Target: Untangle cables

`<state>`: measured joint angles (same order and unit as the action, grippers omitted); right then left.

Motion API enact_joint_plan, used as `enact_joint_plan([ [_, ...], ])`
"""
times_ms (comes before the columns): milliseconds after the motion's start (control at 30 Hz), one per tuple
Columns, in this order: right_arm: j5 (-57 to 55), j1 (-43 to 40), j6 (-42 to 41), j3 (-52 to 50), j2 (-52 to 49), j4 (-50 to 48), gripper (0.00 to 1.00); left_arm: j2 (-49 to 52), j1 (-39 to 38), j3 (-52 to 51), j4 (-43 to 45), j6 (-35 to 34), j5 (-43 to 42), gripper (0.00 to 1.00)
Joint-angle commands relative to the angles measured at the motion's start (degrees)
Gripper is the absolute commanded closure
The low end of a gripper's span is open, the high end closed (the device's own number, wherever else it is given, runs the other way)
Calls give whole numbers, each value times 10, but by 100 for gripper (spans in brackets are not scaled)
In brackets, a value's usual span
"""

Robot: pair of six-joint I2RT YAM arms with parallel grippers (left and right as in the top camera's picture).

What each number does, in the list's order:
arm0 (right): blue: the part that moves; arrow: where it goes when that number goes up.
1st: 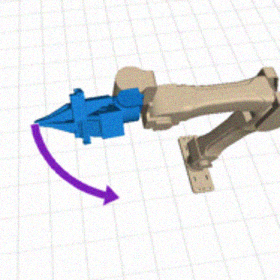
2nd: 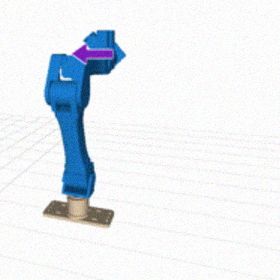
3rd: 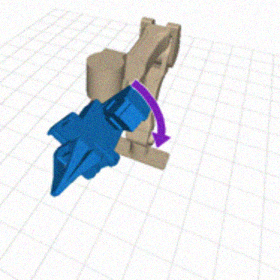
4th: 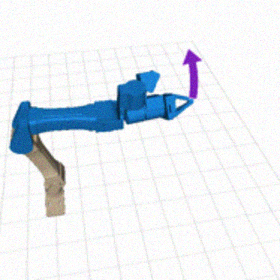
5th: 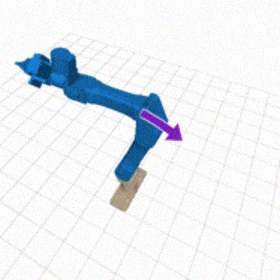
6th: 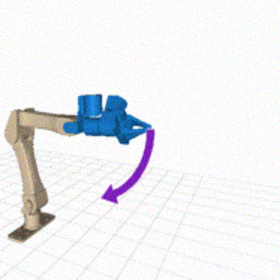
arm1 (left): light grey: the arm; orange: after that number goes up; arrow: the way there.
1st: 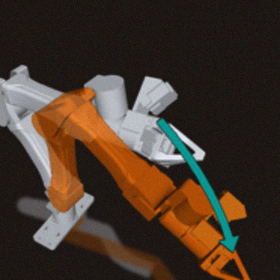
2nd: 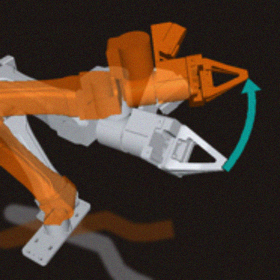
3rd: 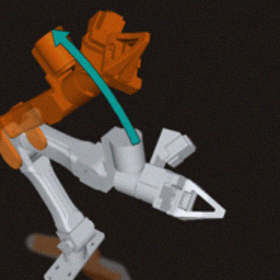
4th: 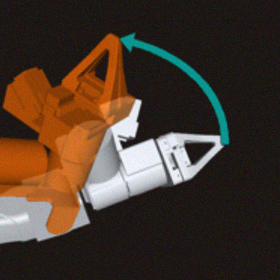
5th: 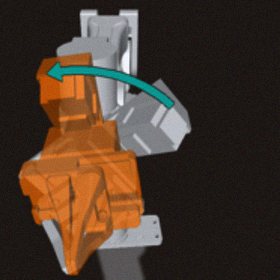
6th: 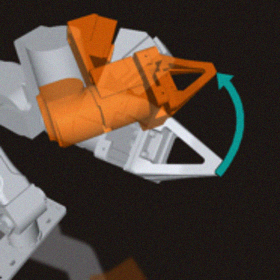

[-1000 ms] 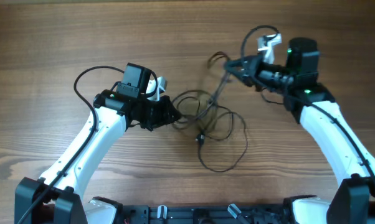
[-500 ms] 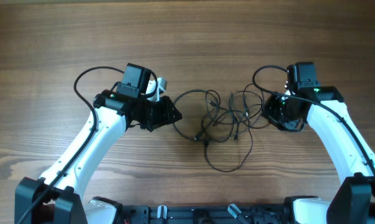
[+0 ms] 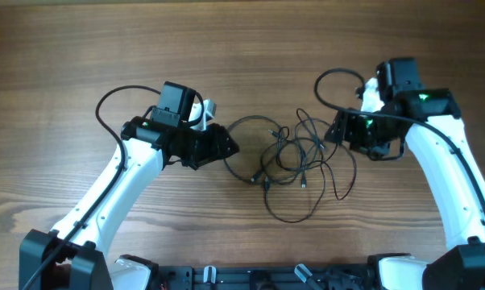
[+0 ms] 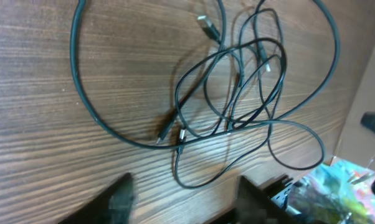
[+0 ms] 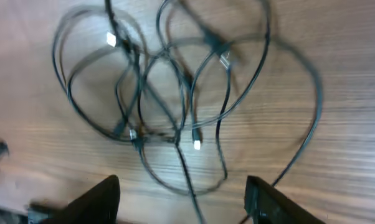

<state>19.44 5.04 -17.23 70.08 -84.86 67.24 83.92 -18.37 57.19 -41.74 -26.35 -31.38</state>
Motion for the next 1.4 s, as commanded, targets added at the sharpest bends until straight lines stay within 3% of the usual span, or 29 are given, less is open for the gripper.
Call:
enact_joint_plan([
  [0,0,23,55,6,-1,41,34,-6,-2,-3,16,2,-1,38],
  [67,-16,34,54,-17,-1,44,37,-6,-2,-3,21,2,-1,34],
  [200,-13,45,46,-101,-1,8,54,-6,-2,-4,19,2,-1,34],
  [333,108,46,78,-122,-1,-26,75,-6,-2,-4,19,2,-1,34],
  [433,204,45,131,-119,-1,-38,95,-6,-2,-4,17,2,-1,34],
  [500,208,45,137,-100,0,-31,95,-6,-2,-4,17,2,-1,34],
  [667,314,45,185,179,1,43,96,-6,-2,-4,17,2,-1,34],
  [733,321,45,155,332,2,22,95,-6,-2,-4,17,2,-1,32],
  [833,322,45,108,419,8,-37,95,-6,-2,-4,23,-8,-3,26],
  [967,365,45,58,424,22,-149,96,-6,-2,-4,79,-18,-64,16],
  [1100,389,45,-12,424,22,-283,95,-6,-7,-4,117,-42,-83,13],
  [1133,365,45,-14,424,22,-306,96,-6,-14,-4,118,-41,-82,13],
  [1267,78,45,-24,424,21,-307,96,-6,-42,-4,100,-39,-54,14],
  [1367,20,45,-2,424,23,-425,96,-5,-60,-8,89,-39,-33,15],
])
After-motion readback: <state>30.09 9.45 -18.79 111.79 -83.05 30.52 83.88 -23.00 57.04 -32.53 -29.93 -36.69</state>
